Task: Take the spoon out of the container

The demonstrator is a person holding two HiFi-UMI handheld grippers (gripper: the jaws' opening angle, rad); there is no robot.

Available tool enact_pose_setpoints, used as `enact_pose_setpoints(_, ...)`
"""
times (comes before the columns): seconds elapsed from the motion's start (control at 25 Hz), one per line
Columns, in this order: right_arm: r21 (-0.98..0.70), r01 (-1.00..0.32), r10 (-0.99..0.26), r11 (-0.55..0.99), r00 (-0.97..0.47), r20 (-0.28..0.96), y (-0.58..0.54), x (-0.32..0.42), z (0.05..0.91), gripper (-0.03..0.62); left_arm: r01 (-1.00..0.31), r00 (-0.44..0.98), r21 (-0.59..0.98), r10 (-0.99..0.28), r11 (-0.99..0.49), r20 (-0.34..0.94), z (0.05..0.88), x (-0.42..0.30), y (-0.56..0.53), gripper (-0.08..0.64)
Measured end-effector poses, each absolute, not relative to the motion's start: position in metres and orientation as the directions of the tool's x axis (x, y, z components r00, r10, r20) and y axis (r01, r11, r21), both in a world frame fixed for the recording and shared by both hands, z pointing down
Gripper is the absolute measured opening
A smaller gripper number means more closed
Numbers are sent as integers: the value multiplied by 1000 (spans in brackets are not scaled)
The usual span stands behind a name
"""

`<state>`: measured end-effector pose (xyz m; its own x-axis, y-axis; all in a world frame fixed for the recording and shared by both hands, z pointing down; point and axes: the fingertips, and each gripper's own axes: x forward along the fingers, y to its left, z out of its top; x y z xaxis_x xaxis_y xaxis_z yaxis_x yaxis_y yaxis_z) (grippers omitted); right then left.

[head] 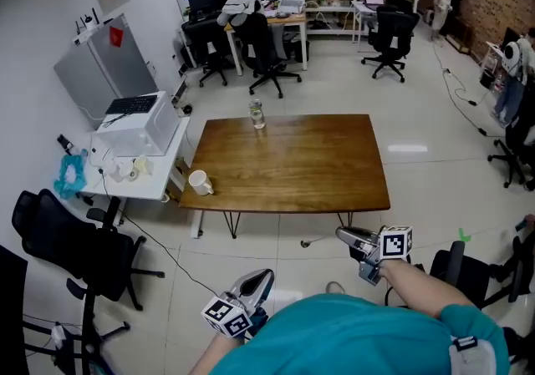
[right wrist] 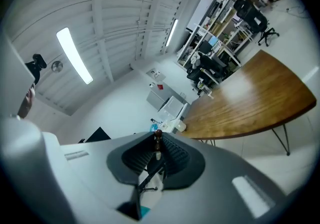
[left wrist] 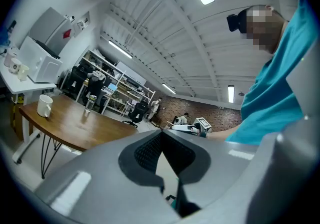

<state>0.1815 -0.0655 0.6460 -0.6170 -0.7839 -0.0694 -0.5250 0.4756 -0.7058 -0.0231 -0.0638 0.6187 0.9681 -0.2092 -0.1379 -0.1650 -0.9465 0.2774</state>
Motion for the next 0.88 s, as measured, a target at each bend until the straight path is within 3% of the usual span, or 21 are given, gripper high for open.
enact_pose_setpoints(0.36,-554,-708,-866,438,-498,-48,48,237,631,46,-62,987,238,-95,-969,-131,606,26,8,2)
enact_pose_setpoints(0.6,-370,-831,-894,415,-449,5,99,329,635,46,-33,991,248,-64,-968,-119,613,142,55,3)
enact_pose_setpoints(0.88,-57,-931,-927,361,-365,86,133,375,653,46,35,998,246,20,-969,-62,643,227,81,2)
